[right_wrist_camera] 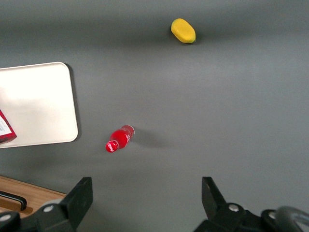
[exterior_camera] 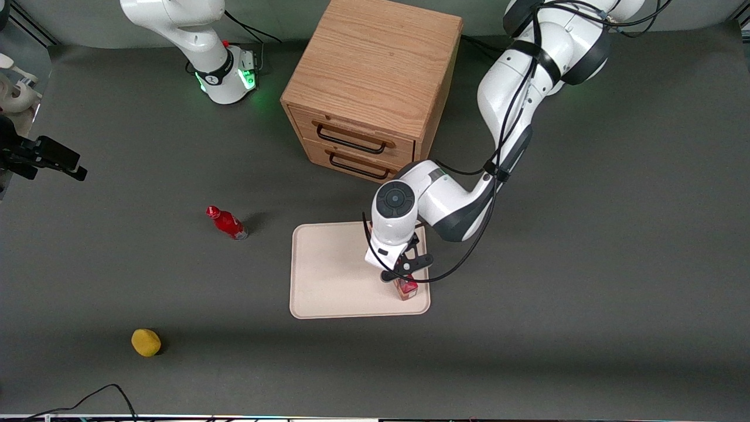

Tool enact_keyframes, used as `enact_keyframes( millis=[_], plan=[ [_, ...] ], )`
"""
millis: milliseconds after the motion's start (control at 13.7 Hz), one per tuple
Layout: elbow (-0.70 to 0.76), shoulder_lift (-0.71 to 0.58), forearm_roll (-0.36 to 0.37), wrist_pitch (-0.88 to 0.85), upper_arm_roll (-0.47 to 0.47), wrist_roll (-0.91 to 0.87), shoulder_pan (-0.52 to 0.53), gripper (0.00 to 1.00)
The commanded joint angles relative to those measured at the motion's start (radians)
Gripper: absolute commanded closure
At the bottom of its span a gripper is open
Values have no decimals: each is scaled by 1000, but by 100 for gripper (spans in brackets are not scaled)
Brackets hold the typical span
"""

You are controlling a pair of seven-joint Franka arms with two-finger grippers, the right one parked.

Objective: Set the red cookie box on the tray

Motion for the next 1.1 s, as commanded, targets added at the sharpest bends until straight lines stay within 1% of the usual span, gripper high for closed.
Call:
enact_keyframes(
  millis=[0, 73, 220, 366, 512, 659, 732, 805, 878, 1024],
  plan=[
    [-14, -9, 11, 11, 11, 32, -4, 25],
    [-13, -14, 11, -2, 10, 46, -3, 0],
    [-10, -47, 1, -48, 4, 87, 19, 0],
    [12, -78, -38, -161, -22, 136, 52, 0],
    [48, -126, -116, -283, -32, 202, 101, 0],
    [49, -213, -194, -381, -29, 291, 140, 0],
    [41, -271, -246, -422, -21, 278, 143, 0],
    [12, -323, -259, -458, -12, 284, 145, 0],
    [-52, -390, -266, -485, -10, 299, 160, 0],
    [-207, -556, -282, -528, -9, 433, 216, 0]
  ],
)
